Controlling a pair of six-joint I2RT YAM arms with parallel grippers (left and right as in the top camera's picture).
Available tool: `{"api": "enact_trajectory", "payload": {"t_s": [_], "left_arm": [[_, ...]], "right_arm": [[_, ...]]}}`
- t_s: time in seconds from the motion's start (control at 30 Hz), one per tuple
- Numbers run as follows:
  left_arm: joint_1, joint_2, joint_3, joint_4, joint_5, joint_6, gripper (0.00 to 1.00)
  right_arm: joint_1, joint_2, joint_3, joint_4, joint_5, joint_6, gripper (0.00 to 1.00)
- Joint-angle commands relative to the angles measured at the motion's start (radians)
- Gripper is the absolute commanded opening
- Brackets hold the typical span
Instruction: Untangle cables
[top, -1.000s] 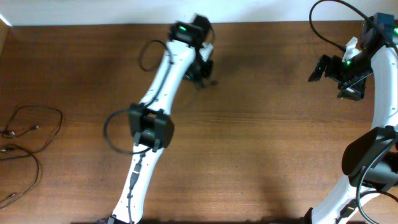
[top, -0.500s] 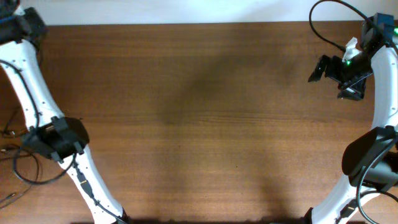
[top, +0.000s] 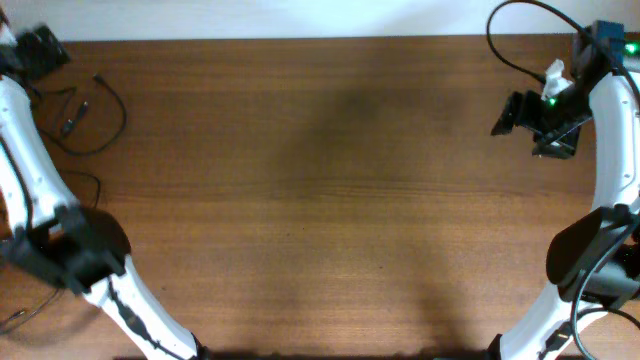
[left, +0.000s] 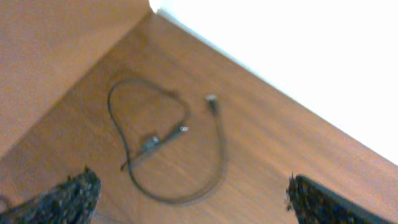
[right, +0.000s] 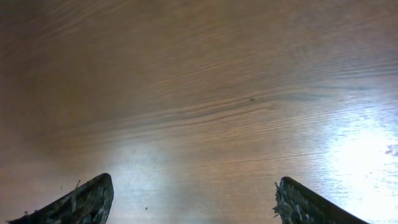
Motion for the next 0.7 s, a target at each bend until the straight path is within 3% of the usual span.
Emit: {"api": "enact_trajectory", "payload": {"t_s": [0.0, 0.13, 0.23, 0.4, 0.67], "left_arm": [[-0.088, -0.255, 0.016, -0.123, 0.114, 0.005, 0.99], [-0.257, -0.358, 0.016, -0.332, 0.263, 0.005, 0.99], [-0.361, -0.359, 0.013, -0.421, 0.262, 0.005, 0.99], [-0.458, -0.358, 0.013, -0.425, 0.261, 0.005, 0.99], [-0.464, -0.358, 0.013, -0.425, 0.262, 0.005, 0.99]], "right_arm": [[0.065, -0.159, 0.041, 0.000, 0.043, -0.031, 0.85], [0.099, -0.360, 0.055, -0.017, 0.053, -0.031, 0.92], [0.098, -0.469, 0.055, -0.055, 0.054, -0.031, 0.98], [0.098, -0.555, 0.055, -0.158, 0.079, -0.031, 0.99], [0.098, -0.560, 0.055, -0.206, -0.018, -0.031, 0.99]]}}
